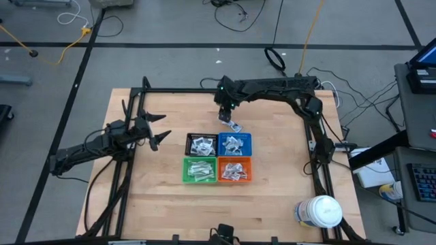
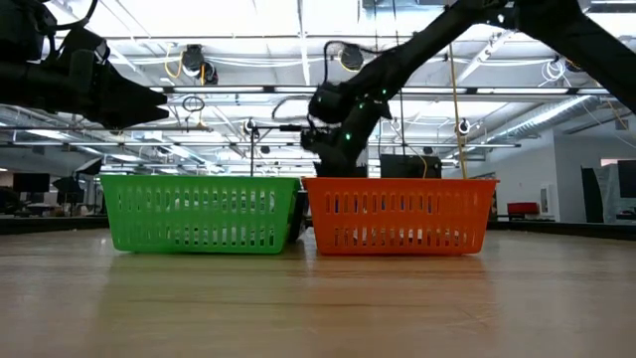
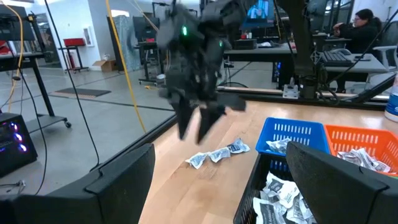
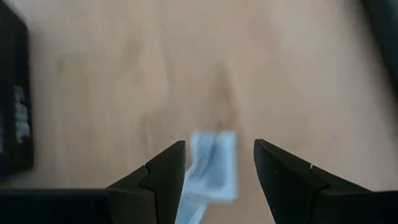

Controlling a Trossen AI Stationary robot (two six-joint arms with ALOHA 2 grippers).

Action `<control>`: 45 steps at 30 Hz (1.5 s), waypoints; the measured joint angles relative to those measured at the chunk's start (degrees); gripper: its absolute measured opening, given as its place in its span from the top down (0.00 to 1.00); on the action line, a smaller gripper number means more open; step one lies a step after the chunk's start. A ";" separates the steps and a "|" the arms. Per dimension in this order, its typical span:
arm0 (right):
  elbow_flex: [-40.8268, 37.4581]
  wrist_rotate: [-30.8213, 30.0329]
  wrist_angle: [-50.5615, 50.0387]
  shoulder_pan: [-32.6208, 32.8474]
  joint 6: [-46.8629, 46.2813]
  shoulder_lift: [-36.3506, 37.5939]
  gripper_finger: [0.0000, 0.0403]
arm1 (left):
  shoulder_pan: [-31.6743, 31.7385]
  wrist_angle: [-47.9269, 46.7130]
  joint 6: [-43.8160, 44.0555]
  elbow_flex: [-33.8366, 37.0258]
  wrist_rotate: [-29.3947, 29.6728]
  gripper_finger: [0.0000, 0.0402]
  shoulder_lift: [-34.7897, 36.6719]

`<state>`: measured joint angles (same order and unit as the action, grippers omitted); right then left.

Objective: Pick & Place First Aid Supplies
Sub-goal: Put the alcohol pad into the blue bin

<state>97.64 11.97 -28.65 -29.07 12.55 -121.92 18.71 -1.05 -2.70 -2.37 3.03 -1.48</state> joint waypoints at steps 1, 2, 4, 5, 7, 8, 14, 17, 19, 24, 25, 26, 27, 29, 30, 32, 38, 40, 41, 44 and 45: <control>-0.11 0.02 -1.15 0.11 -0.28 -0.59 0.54 | -0.01 0.00 0.00 -0.02 0.00 0.09 0.00; -0.21 0.08 -1.83 0.19 -0.37 -1.19 0.54 | -0.01 0.01 0.00 0.00 0.00 0.09 -0.02; -0.19 0.10 -1.15 0.40 -0.47 -2.63 0.54 | -0.01 0.01 0.00 0.00 0.00 0.09 0.00; -0.17 0.11 -1.26 0.44 -0.48 -3.07 0.54 | -0.01 -0.01 -0.02 -0.02 -0.02 0.09 -0.02; -0.19 -2.32 -2.09 0.64 -0.37 -3.49 0.54 | -0.01 0.01 -0.01 -0.01 -0.02 0.09 0.00; -0.19 -2.93 -2.18 0.67 0.06 -3.49 0.54 | 0.00 0.00 0.00 -0.01 -0.02 0.09 -0.01; -0.10 -2.84 -3.68 0.60 0.20 -3.28 0.54 | 0.01 -0.01 0.00 0.00 -0.02 0.09 -0.01; -0.10 -2.96 -6.03 0.60 1.77 -3.33 0.56 | -0.01 -0.01 -0.01 0.00 -0.02 0.09 0.00; -0.10 -3.00 -7.49 0.62 3.80 -3.29 0.58 | -0.01 -0.01 0.00 0.00 -0.02 0.09 -0.01; -0.10 -3.05 -7.99 0.43 7.34 -3.31 0.62 | -0.01 -0.01 0.00 -0.01 -0.02 0.09 0.00; -0.11 -3.07 -7.95 0.43 7.90 -3.31 0.63 | 0.00 -0.01 -0.02 -0.02 -0.02 0.09 0.00; -0.12 -3.12 -7.97 0.40 8.36 -3.31 0.64 | -0.01 -0.01 0.00 0.00 -0.02 0.09 0.00; -0.12 -3.15 -7.94 0.35 8.73 -3.31 0.65 | -0.01 -0.01 0.00 -0.01 -0.02 0.09 0.00; -0.12 -3.08 -7.53 0.27 9.31 -3.31 0.67 | -0.01 -0.01 0.00 0.00 -0.02 0.09 0.00; -0.12 -3.02 -7.25 0.27 9.46 -3.31 0.67 | 0.01 -0.01 0.00 -0.02 -0.02 0.09 0.00; -0.12 -3.00 -6.76 0.27 9.69 -3.31 0.68 | 0.00 -0.01 0.00 0.00 -0.02 0.09 0.00; -0.12 -3.00 -5.48 0.25 11.83 -3.31 0.75 | -0.01 -0.01 0.00 -0.01 -0.02 0.09 -0.01; -0.12 -3.06 -5.45 0.18 12.34 -3.31 0.82 | 0.00 -0.01 0.00 -0.01 -0.02 0.09 0.00; -0.12 -3.11 -5.39 0.16 12.36 -3.31 0.87 | -0.01 -0.01 0.00 0.00 -0.02 0.09 0.00; -0.12 -3.08 -5.46 0.19 12.37 -3.31 0.98 | -0.01 -0.01 0.00 0.00 -0.02 0.09 0.00; -0.12 -3.06 -5.46 0.19 11.95 -3.31 0.98 | -0.01 -0.01 0.00 0.00 -0.02 0.09 0.00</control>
<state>97.51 8.91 -34.11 -28.88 24.50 -125.23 18.70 -1.06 -2.70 -2.37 3.01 -1.48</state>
